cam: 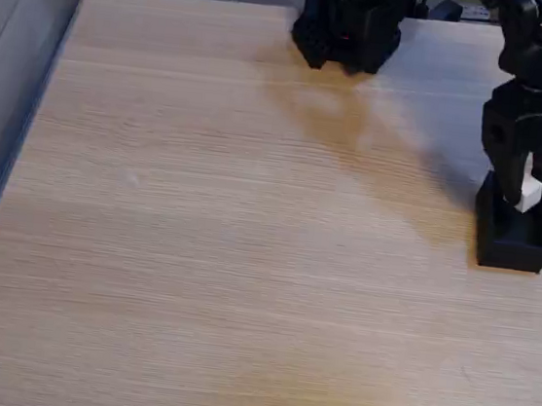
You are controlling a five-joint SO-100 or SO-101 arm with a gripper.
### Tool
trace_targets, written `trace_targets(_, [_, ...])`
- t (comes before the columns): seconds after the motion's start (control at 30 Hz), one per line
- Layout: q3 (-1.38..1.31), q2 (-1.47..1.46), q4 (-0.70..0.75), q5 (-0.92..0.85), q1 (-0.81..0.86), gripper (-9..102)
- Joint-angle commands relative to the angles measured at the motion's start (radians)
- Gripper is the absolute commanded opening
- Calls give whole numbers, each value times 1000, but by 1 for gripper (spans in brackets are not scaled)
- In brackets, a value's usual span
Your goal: Pick a white block and place it in the black box.
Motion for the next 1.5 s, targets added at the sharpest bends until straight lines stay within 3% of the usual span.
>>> trace_targets(0.0, [-74,-11,17,12,-8,2])
trace_targets(0.1, [-109,-32,25,31,-12,4])
trace_targets(0.3, [-130,-38,41,74,-3,22])
trace_targets(0.47, [-98,0,63,72,11,26])
trace_targets(0.57, [-77,44,84,87,14,22])
trace_targets(0.63, [-41,94,91,106,17,9])
trace_targets(0.77, [94,245,101,92,25,0])
trace_targets(1.17, [770,951,140,-140,183,0])
trace_targets(1.47, [1114,1399,359,-232,403,0])
